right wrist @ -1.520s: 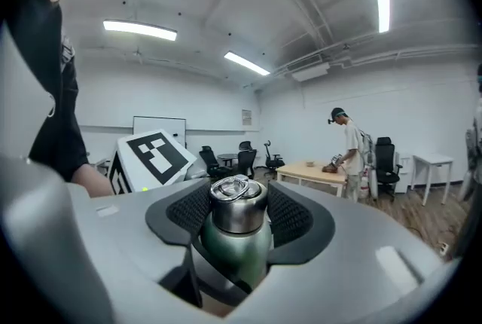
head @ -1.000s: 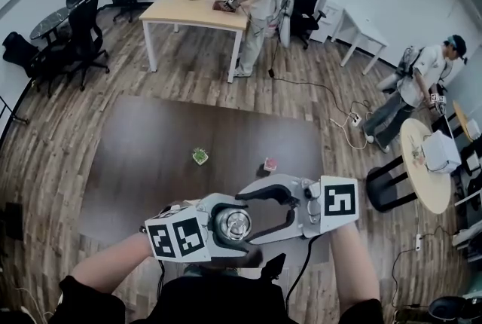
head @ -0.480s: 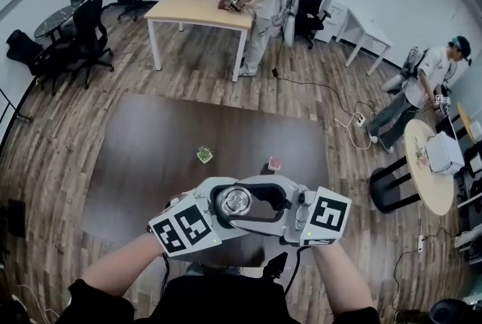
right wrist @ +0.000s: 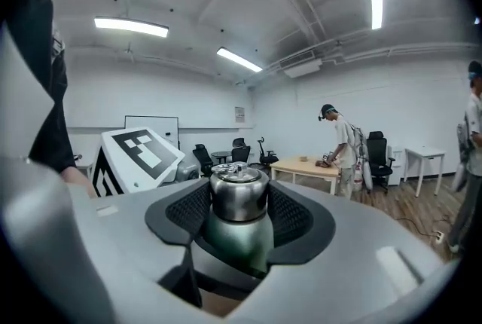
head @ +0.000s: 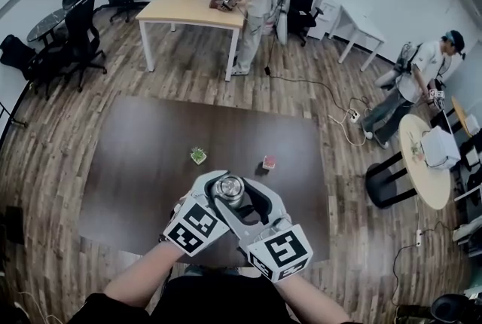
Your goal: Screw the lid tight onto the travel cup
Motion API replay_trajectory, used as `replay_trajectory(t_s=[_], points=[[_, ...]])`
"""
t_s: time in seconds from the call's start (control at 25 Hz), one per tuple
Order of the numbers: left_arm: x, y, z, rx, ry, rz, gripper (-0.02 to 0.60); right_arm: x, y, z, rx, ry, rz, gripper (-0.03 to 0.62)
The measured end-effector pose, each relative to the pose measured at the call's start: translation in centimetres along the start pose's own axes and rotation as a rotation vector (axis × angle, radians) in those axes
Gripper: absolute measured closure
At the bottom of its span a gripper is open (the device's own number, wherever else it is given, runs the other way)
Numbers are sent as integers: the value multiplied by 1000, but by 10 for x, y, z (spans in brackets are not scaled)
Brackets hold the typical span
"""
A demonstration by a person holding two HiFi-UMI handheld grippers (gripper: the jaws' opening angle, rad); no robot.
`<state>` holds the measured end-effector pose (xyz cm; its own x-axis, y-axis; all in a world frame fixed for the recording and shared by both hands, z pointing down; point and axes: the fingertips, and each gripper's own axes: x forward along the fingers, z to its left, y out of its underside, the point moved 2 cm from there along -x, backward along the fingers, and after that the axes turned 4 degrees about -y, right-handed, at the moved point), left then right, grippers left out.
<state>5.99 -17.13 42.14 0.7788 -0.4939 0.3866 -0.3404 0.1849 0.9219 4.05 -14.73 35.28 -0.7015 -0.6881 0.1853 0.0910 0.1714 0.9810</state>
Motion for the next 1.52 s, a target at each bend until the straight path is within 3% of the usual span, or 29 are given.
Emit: replay_trajectory(t_s=[0.12, 0.2, 0.36, 0.44, 0.52, 0.72, 1.52], points=[[-2, -1, 10, 3, -12, -6, 187, -8, -11, 1, 54, -133, -77, 344], [-5, 4, 24, 1, -57, 1, 187, -24, -18, -12, 80, -120, -131, 344], [-15, 18, 52, -9, -200, 8, 187, -48, 0, -66, 9, 188, -158, 344], [-21, 26, 60, -15, -250, 1, 187, -52, 21, -90, -26, 316, -123, 345], [-28, 36, 65, -28, -284, -3, 187, -53, 39, -105, -49, 389, -82, 345], [-35, 62, 69, -65, -324, 21, 187, -62, 59, -116, -122, 487, -75, 427], [-36, 60, 60, -74, -321, -3, 187, -58, 56, -117, -140, 504, -115, 425]])
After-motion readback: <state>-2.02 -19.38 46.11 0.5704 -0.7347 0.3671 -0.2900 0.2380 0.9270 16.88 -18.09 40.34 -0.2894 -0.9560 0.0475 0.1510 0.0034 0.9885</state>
